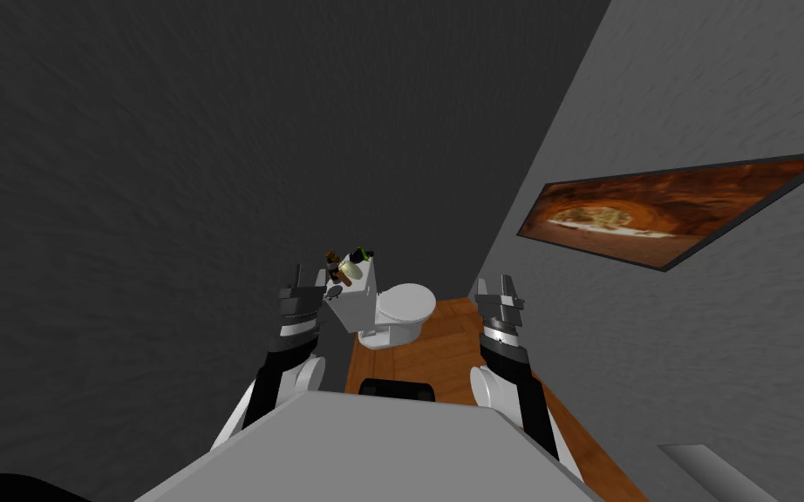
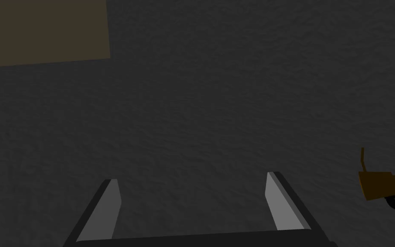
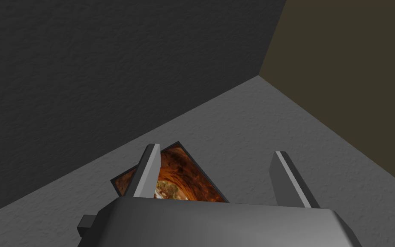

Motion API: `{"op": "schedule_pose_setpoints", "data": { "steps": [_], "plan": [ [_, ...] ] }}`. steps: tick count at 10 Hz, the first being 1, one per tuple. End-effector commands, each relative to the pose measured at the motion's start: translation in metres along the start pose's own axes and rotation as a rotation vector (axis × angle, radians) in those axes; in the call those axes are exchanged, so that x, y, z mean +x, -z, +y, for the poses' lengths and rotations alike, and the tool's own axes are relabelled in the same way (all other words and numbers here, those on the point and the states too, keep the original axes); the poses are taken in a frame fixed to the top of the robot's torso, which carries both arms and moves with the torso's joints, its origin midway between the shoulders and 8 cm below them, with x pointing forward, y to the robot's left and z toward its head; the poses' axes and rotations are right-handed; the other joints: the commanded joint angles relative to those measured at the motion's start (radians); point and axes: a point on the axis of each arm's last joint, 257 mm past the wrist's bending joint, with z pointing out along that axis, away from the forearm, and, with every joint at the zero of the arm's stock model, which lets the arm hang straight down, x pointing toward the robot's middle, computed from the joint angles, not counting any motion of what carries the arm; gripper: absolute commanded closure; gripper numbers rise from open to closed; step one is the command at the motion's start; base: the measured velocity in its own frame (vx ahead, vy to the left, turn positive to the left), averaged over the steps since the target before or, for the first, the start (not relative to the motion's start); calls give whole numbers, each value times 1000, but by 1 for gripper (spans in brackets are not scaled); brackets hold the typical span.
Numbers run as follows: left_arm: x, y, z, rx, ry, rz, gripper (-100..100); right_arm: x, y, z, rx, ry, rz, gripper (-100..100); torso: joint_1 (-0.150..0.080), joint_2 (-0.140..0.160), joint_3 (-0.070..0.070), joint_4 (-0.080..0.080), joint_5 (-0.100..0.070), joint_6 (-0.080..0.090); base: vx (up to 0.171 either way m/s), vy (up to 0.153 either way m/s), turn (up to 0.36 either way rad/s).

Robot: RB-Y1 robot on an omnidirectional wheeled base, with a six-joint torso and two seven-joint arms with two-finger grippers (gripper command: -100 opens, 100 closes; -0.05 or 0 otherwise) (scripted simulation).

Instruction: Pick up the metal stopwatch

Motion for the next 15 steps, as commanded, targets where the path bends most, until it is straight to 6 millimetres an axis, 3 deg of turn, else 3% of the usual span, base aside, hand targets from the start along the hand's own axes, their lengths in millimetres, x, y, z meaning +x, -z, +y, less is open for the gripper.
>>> {"op": "schedule_pose_setpoints", "data": {
  "steps": [1,7,15],
  "plan": [
    [3,2,5,-17,-9,36,-100,0,0,0,0,0,0,0,0,0,0,0,0,0,0,0,0],
    [2,18,49,-150,-32,132,-100,0,0,0,0,0,0,0,0,0,0,0,0,0,0,-9,5],
    [-28,57,120,-357,-37,111,-100,0,0,0,0,0,0,0,-1,0,0,0,0,0,4,-15,18]
  ]
}}
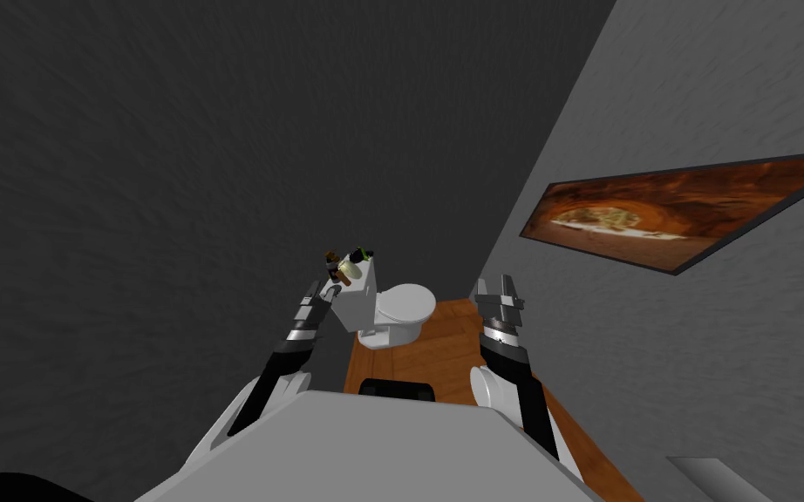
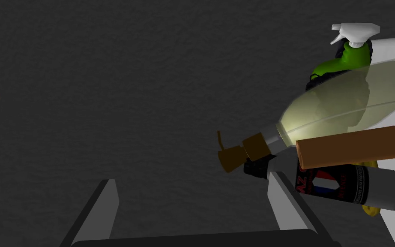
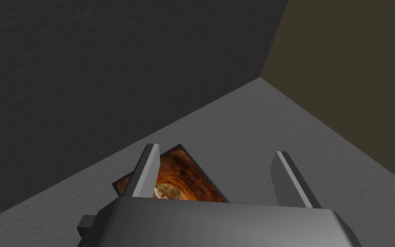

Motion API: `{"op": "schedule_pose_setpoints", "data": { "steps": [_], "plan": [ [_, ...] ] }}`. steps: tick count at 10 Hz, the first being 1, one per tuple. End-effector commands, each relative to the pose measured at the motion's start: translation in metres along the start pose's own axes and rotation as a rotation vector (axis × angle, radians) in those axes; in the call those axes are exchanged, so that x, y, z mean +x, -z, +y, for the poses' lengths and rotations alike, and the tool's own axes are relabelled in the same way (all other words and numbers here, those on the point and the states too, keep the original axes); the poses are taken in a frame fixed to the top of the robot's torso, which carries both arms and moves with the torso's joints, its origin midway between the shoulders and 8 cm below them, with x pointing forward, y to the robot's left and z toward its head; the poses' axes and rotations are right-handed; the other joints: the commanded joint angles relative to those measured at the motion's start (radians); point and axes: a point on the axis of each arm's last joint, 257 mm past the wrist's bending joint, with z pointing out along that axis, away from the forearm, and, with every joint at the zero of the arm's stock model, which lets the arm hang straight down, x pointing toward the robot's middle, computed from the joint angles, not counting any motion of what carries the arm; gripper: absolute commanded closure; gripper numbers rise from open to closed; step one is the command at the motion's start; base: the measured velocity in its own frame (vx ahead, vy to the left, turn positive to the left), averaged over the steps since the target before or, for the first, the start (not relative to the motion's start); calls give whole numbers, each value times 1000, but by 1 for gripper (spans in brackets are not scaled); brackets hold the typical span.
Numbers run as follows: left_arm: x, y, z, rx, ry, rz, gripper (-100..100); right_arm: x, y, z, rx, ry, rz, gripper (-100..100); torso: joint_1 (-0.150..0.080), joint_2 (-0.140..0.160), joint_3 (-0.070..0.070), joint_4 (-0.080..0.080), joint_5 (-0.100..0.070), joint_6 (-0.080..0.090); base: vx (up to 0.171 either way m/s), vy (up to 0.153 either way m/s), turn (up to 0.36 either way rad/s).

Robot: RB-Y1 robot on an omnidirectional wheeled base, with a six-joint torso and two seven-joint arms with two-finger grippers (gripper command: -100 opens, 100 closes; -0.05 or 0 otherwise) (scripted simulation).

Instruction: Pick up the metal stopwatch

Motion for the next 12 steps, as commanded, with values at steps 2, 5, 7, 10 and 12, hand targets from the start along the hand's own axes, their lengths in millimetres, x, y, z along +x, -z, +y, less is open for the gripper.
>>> {"op": "schedule_pose_setpoints", "data": {
  "steps": [2,5,7,10,12],
  "plan": [
    [-11,7,24,-57,4,-17,-100,0,0,0,0,0,0,0,0,0,0,0,0,0,5,-17,31],
    [-21,16,47,-111,3,-36,-100,0,0,0,0,0,0,0,0,0,0,0,0,0,7,-17,44],
    [-31,24,67,-153,-4,-56,-100,0,0,0,0,0,0,0,-1,-1,-1,0,0,0,22,-30,88],
    [-47,34,91,-200,-25,-87,-100,0,0,0,0,0,0,0,-1,-4,-2,-1,0,0,59,-37,101],
    [-56,40,103,-222,-39,-106,-100,0,0,0,0,0,0,0,-2,-4,-3,-1,-1,0,71,-55,91]
  ]
}}
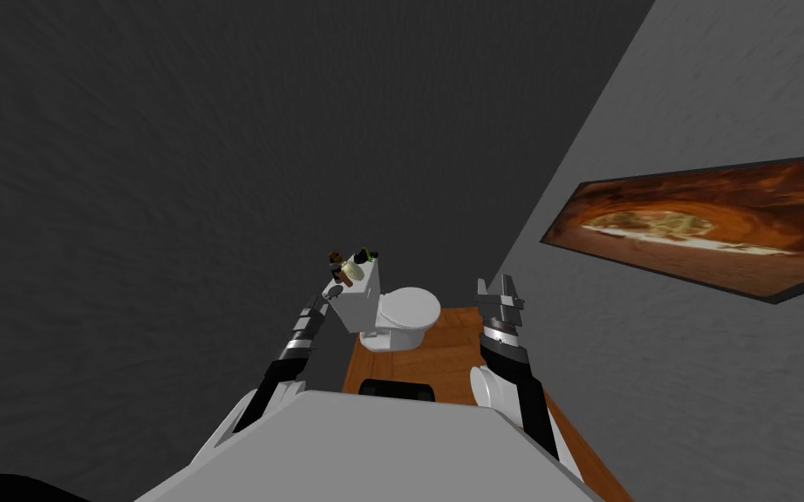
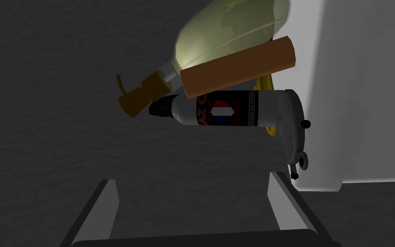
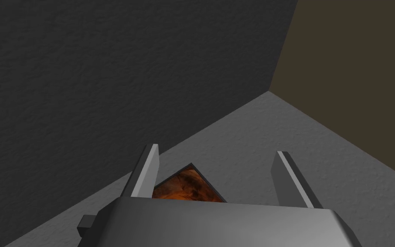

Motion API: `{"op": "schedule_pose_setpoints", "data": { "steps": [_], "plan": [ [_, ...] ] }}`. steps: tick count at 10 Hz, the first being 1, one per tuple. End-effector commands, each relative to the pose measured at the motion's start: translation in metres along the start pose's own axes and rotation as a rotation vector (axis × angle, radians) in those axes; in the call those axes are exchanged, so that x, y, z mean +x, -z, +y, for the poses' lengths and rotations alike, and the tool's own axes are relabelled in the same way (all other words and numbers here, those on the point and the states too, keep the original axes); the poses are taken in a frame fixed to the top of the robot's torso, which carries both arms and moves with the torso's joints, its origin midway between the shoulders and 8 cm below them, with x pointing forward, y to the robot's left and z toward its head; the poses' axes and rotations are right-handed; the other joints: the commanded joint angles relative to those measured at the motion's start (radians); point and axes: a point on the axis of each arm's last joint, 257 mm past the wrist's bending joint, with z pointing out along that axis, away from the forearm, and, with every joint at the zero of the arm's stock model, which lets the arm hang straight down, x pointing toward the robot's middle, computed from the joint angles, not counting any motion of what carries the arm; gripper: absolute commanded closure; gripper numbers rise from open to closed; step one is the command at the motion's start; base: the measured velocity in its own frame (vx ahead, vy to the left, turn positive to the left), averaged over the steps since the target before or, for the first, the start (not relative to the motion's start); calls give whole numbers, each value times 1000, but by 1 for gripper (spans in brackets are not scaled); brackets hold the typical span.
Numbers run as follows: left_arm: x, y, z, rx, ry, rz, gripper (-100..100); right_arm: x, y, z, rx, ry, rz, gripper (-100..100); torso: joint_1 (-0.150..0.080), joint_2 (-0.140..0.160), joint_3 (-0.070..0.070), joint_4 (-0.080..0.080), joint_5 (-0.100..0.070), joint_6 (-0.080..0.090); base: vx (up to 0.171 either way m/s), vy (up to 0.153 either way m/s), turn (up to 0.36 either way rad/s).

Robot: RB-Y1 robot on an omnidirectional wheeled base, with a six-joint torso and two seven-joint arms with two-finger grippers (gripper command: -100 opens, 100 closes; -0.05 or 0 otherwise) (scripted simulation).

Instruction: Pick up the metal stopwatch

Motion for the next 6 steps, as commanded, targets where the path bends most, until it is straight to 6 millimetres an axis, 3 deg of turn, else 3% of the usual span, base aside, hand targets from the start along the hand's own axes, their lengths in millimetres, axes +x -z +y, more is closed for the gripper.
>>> {"op": "schedule_pose_setpoints", "data": {
  "steps": [1,4,6],
  "plan": [
    [-8,2,11,-18,-11,-18,-100,0,0,0,0,0,0,0,0,0,0,0,0,0,83,-48,90],
    [-22,6,29,-46,-27,-57,-100,0,0,0,0,0,0,0,1,-1,-1,0,0,0,94,-46,109],
    [-32,10,45,-66,-27,-104,-100,0,0,0,0,0,0,0,0,-5,-3,-1,0,0,161,-75,166]
  ]
}}
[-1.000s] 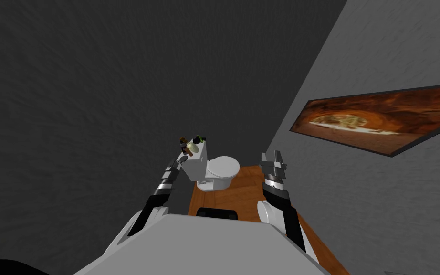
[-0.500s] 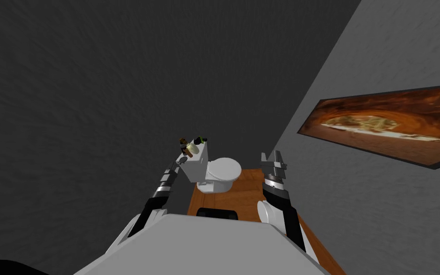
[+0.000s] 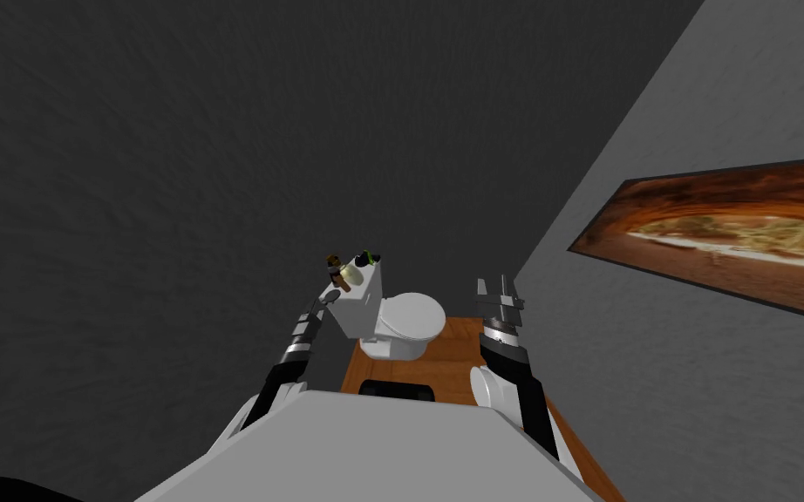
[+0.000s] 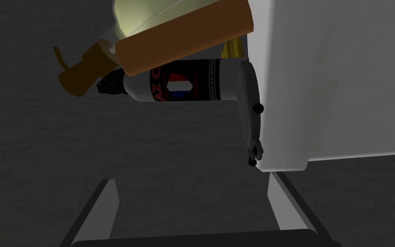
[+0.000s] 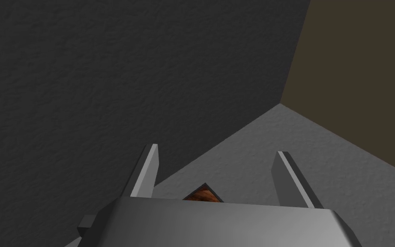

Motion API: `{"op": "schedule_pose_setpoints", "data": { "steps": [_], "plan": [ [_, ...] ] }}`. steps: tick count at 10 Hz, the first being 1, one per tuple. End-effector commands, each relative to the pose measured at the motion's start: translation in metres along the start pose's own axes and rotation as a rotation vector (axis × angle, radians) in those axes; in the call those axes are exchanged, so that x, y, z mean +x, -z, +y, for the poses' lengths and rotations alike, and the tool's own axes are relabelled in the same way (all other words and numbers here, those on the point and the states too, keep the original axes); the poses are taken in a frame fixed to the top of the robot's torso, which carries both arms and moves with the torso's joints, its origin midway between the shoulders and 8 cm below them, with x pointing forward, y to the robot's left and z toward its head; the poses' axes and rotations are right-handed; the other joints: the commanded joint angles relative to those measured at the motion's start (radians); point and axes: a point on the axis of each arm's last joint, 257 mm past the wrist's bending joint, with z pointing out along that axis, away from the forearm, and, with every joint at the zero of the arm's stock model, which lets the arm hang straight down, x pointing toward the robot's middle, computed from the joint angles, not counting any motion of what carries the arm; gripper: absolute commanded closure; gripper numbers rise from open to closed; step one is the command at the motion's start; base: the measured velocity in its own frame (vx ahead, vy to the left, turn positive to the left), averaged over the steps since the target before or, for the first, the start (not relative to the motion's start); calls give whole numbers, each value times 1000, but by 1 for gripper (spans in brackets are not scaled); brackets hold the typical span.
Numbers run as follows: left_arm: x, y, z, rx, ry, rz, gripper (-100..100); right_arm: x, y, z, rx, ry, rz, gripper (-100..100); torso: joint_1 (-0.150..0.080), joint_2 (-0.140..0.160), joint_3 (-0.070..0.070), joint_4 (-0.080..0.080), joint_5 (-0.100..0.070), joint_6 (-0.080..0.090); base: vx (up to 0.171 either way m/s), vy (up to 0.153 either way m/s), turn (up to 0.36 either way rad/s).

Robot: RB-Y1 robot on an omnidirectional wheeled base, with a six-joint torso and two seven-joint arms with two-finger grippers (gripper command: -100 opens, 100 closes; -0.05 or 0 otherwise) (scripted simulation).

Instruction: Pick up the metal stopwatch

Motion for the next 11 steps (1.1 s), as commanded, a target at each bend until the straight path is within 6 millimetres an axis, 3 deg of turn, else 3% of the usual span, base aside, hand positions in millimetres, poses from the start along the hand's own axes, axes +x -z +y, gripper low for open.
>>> {"op": "schedule_pose_setpoints", "data": {
  "steps": [1,4,7,8,9,11],
  "plan": [
    [-7,3,12,-14,13,-47,-100,0,0,0,0,0,0,0,0,0,0,0,0,0,162,-93,146],
    [-3,8,25,-29,60,-104,-100,0,0,0,0,0,0,0,2,1,1,0,0,0,119,-58,58],
    [1,10,29,-34,80,-122,-100,0,0,0,0,0,0,0,5,7,4,2,1,0,31,-17,19],
    [1,10,29,-35,81,-123,0,0,0,0,0,0,0,0,6,9,5,2,1,0,0,0,0],
    [-2,8,23,-33,81,-126,-100,0,0,0,0,0,0,0,6,10,6,2,1,0,51,14,-17],
    [-2,8,22,-32,80,-126,-100,0,0,0,0,0,0,0,8,5,3,1,1,0,63,21,-4]
  ]
}}
